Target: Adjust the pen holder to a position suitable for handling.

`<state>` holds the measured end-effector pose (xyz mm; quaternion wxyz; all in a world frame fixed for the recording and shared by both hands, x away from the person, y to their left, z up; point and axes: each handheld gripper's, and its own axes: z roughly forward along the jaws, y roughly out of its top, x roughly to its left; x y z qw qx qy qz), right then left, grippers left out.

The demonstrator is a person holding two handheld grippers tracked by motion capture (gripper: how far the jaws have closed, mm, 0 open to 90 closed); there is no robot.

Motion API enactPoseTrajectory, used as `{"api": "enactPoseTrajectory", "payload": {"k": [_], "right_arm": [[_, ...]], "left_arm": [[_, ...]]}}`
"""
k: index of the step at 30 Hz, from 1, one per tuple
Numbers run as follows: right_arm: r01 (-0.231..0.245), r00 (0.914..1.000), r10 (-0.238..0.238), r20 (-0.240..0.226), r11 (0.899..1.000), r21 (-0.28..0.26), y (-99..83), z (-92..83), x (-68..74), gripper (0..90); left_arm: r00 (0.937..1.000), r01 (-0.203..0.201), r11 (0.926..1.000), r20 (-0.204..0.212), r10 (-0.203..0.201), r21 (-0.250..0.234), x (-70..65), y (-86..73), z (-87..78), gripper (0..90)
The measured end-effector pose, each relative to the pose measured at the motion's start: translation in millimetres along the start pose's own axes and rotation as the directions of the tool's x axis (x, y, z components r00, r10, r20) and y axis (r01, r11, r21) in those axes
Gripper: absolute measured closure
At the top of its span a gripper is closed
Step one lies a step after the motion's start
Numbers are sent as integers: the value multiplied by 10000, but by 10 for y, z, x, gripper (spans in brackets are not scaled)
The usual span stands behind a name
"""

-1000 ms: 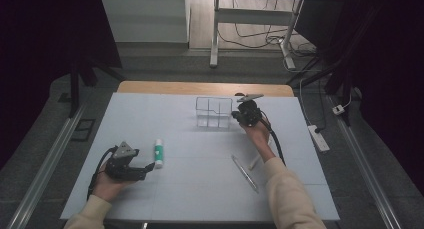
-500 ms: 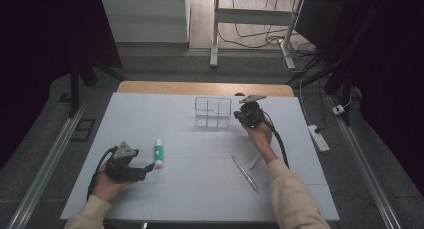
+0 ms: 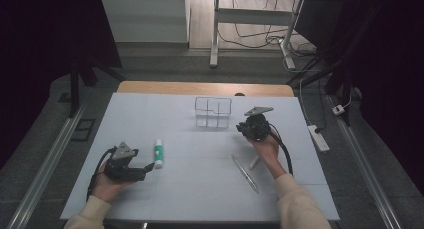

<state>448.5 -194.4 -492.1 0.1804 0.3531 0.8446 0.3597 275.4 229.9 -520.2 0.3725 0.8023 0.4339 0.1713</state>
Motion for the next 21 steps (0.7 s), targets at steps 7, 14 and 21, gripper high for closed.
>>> {"api": "enactPoseTrajectory", "payload": {"k": [7,14,21], "right_arm": [[-182,9991,179,-394,9998,-64,-32,-145,13,553],[-457,9951,438,-889,9987,-203,-129,-246,30,448],[-200,9916,163,-1286,9994,-283,-208,-366,95,413]], "left_arm": [[10000,64,10000,-13,-64,37,8,-1,-1,194],[10000,77,10000,6,-77,45,16,-2,1,194],[9999,103,9999,24,-103,61,24,-3,8,194]]}}
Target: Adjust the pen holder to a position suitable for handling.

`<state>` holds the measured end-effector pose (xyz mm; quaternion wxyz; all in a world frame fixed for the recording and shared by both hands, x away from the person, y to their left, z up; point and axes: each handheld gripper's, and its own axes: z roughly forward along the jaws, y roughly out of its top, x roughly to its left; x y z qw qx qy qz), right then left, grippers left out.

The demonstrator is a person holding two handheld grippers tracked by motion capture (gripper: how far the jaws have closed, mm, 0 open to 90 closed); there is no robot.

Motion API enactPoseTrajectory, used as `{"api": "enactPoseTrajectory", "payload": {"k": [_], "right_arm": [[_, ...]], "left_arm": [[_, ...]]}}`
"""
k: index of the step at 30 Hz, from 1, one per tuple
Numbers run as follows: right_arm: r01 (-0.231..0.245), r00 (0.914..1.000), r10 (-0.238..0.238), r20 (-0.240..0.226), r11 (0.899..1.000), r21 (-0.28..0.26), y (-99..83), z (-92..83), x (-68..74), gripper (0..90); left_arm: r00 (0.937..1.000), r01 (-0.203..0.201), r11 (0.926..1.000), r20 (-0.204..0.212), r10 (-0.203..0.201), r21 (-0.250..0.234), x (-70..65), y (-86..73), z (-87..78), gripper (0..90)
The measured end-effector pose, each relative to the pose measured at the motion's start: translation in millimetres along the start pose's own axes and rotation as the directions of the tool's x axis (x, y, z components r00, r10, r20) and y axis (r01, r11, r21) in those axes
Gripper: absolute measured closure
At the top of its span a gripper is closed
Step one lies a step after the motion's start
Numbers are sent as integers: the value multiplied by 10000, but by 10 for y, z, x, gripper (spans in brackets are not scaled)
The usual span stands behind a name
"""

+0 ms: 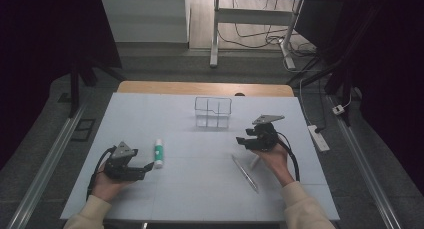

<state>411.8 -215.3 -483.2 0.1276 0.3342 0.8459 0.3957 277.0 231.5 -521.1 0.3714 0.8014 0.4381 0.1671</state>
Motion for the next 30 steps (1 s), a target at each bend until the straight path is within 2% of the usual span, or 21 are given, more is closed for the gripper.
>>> {"api": "enactPoseTrajectory", "payload": {"k": [13,18,30], "right_arm": [[73,9999,-71,-157,9999,114,-117,-241,58,382],[-23,9991,30,-423,9999,167,-145,-307,96,368],[356,9972,-325,-674,9983,460,-155,-336,178,363]], "left_arm": [[10000,-15,10000,-4,15,9,3,-2,-4,194],[10000,-35,10000,8,35,3,-3,1,-2,195],[10000,-93,10000,7,93,20,-5,3,17,195]]}}
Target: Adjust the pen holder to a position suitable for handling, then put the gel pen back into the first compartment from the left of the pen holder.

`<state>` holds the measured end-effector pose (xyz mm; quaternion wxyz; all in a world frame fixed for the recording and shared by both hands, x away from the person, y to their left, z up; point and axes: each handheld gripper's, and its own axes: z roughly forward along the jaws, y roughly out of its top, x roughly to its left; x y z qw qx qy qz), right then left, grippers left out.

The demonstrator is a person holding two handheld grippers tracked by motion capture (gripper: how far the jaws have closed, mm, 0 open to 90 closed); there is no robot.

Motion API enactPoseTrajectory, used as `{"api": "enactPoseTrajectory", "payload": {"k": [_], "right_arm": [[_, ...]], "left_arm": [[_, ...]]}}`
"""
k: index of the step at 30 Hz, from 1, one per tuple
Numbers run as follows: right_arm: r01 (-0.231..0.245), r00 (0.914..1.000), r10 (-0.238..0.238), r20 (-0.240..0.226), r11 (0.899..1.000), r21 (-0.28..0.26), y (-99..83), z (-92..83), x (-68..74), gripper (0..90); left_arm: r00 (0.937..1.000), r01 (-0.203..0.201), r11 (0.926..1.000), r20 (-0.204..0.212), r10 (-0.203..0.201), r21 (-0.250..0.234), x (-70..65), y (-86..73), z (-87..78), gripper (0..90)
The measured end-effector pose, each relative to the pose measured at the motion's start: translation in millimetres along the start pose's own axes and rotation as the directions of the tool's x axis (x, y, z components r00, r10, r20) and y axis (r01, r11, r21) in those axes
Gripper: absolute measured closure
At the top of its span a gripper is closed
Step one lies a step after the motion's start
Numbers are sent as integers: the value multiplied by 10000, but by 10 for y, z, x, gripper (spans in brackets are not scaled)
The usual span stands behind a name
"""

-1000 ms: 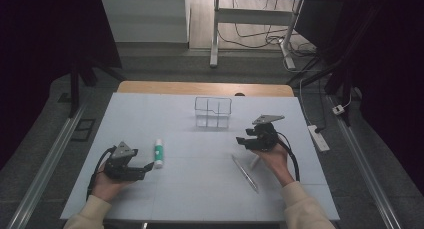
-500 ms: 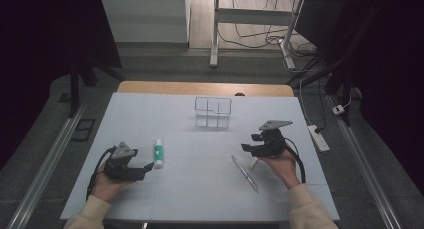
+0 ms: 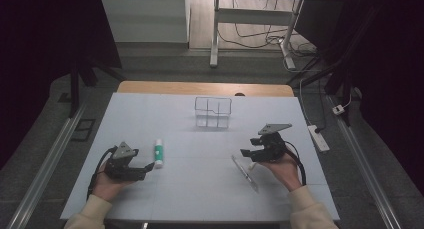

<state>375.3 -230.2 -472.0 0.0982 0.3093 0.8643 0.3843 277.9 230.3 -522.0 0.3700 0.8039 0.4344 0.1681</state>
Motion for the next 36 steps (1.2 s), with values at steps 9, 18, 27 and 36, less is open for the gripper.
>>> {"api": "enactPoseTrajectory", "payload": {"k": [9,18,27,36], "right_arm": [[162,9995,-154,-262,9995,276,22,25,51,362],[521,9977,-489,-466,9963,685,54,61,142,362],[852,9943,-771,-737,9898,1143,63,112,224,360],[1190,9910,-1053,-827,9756,1846,61,212,334,357]], "left_arm": [[10000,-35,10000,0,35,5,-6,1,-2,195],[10000,-64,10000,-2,64,31,-3,3,4,195],[10000,-87,9999,14,87,54,-10,4,13,195],[9999,-110,9999,27,110,112,-19,4,29,195]]}}
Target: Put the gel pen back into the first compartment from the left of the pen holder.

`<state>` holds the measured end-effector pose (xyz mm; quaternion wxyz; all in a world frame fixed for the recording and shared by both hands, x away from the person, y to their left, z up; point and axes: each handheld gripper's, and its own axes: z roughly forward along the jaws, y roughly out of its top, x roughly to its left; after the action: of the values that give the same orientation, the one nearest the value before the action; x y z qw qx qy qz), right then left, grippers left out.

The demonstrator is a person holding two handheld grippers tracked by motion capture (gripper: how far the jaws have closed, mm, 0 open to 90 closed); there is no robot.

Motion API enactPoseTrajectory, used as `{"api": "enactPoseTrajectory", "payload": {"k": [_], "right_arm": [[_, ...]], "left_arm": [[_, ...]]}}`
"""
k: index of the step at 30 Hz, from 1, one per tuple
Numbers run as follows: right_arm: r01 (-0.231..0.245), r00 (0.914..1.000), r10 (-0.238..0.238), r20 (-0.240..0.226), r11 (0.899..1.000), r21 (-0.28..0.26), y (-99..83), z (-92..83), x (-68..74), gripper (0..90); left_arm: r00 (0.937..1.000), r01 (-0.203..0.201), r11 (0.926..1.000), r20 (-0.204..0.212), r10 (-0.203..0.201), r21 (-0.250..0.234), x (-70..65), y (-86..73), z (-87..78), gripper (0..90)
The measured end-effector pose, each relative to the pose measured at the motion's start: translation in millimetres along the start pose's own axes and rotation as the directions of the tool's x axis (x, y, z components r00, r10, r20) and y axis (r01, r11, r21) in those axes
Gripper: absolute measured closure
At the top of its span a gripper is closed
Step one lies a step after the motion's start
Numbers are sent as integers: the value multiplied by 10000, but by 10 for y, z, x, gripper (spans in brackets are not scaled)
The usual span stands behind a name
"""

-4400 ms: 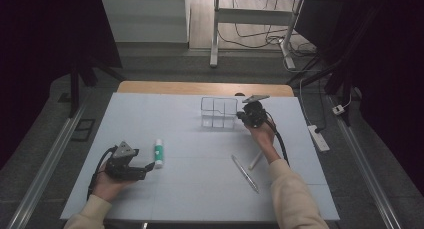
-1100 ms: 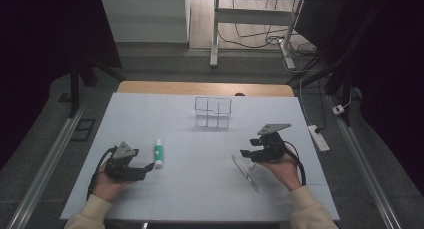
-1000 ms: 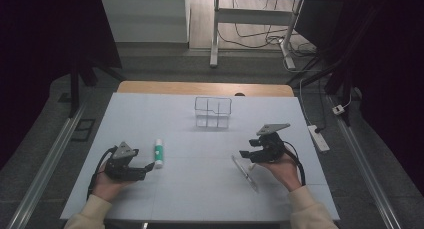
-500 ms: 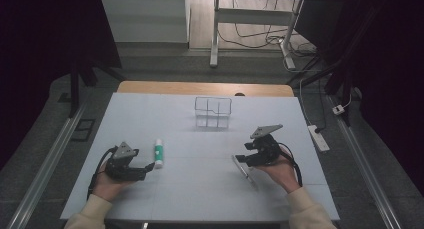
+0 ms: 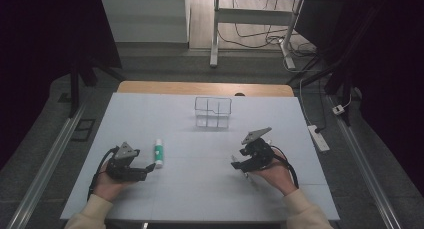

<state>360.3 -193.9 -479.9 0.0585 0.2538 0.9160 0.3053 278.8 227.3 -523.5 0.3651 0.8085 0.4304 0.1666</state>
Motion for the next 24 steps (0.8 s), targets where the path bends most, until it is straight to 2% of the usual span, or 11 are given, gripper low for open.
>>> {"api": "enactPoseTrajectory", "payload": {"k": [13,19,24], "right_arm": [[-110,9992,87,396,9982,591,-10,120,13,399],[-343,9978,294,598,9959,842,4,223,-1,445],[-442,9960,344,825,9918,1198,13,290,13,525]], "left_arm": [[10000,-22,10000,-22,22,36,3,-2,3,195],[10000,-20,10000,-47,20,68,4,-8,3,195],[10000,-63,9999,-46,63,117,1,-12,14,195]]}}
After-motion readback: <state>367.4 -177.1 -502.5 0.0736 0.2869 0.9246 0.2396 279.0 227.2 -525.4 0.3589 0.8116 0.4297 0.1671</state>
